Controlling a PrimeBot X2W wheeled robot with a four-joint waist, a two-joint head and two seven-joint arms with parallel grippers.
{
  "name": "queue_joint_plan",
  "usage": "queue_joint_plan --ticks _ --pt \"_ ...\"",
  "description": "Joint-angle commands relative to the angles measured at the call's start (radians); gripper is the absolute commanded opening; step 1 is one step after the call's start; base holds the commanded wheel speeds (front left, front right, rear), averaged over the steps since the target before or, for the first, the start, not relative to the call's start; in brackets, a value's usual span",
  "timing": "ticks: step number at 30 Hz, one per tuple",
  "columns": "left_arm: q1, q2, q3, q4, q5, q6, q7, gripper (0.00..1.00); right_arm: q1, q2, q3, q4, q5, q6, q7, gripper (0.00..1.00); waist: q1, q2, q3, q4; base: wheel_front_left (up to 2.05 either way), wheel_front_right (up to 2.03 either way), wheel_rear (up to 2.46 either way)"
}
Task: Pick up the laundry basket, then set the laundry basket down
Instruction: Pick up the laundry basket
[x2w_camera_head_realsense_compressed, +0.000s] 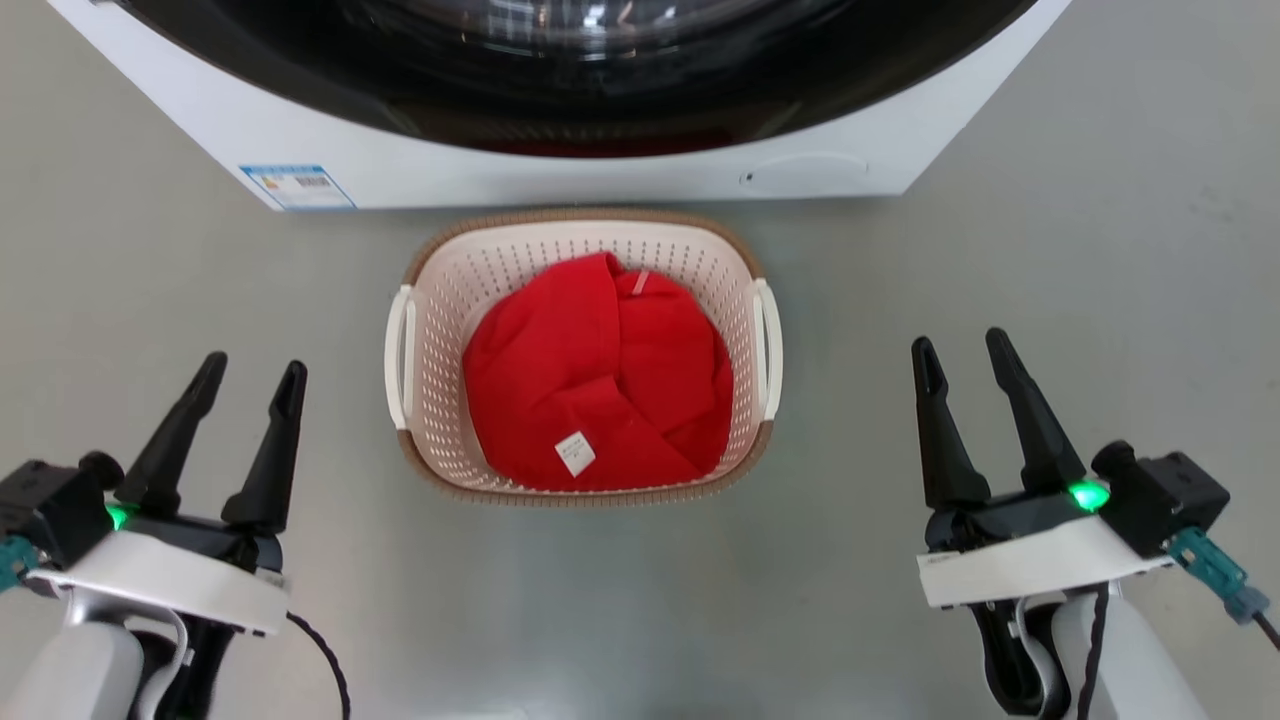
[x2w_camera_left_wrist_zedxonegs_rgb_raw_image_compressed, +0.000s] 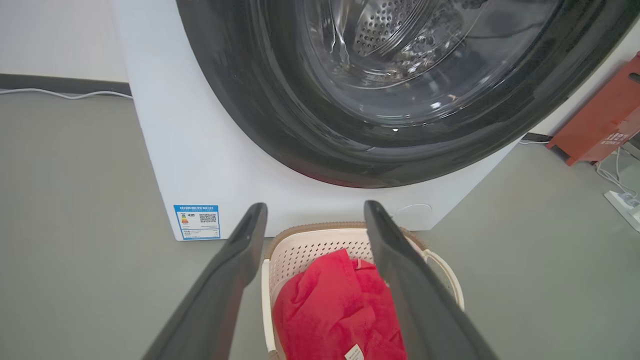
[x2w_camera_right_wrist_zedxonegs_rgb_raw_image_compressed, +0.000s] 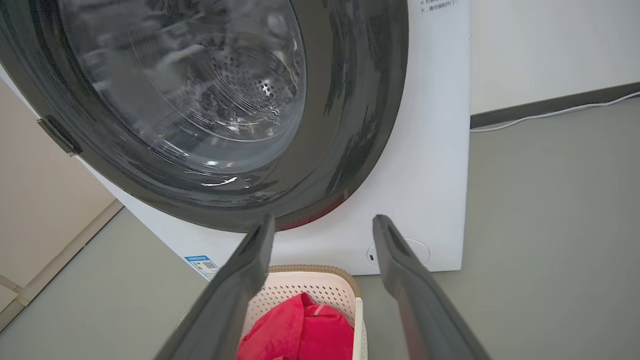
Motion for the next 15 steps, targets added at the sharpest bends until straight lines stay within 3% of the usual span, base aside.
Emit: queue_joint_plan --ticks 1,15 --pt "-0.038 0.042 0.034 -0.013 -0.011 -0.006 -0.006 1.0 -0.015 -0.001 0.027 -0.012 0.007 0.0 -0.011 1.0 0.0 0.0 0.03 -0.001 0.0 0.0 0.0" --pt "-0.218 0.117 -0.071 0.09 -0.078 -0.006 -0.006 1.0 -0.174 -0.001 0.029 0.111 -0.027 0.0 -0.011 1.0 0.0 0.0 0.215 0.015 0.0 0.0 0.0"
